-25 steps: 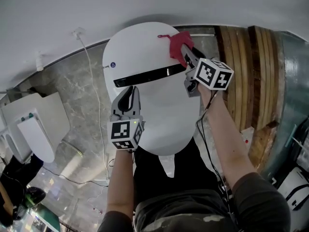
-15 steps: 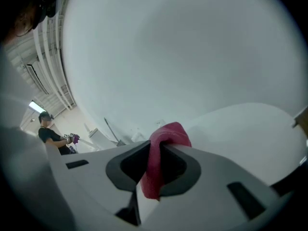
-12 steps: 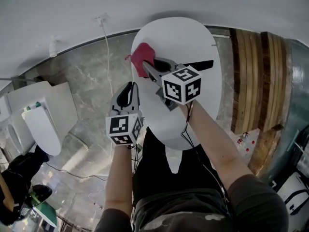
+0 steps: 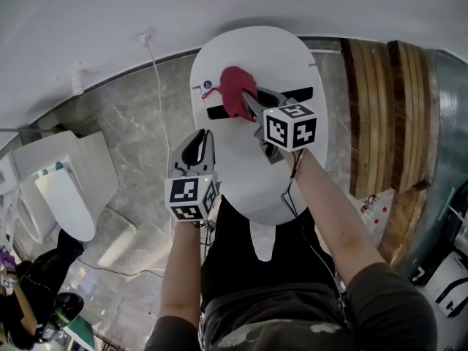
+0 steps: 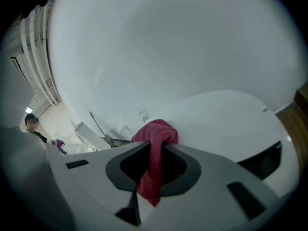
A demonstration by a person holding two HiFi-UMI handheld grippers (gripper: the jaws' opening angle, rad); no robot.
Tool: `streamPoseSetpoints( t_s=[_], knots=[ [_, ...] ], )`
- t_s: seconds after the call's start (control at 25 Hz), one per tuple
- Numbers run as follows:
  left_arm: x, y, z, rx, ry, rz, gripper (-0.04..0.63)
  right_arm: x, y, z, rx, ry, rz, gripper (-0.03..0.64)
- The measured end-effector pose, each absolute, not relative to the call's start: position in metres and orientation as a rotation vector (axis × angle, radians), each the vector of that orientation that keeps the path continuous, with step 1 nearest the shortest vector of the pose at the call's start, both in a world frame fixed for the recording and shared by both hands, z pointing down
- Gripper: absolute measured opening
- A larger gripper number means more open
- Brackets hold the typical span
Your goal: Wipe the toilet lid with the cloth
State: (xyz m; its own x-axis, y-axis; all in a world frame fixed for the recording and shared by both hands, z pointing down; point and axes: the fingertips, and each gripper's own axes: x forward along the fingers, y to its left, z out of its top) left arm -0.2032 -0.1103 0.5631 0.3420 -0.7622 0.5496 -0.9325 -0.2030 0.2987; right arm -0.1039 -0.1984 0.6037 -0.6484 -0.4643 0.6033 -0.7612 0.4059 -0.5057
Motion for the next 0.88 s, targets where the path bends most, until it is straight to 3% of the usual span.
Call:
streamPoseSetpoints(
  t_s=[0.52, 0.88],
  knots=[
    [-0.058, -0.122, 0.574, 2.067, -1.355, 0.405, 0.046, 0.104, -0.228, 0.623, 1.328, -2.142, 1.206, 0.049],
    [-0.011, -0.12, 0.582, 2.052, -1.34, 0.417, 0.046, 0.123, -0.212, 0.616, 1.251, -2.182, 1.206, 0.049]
  ],
)
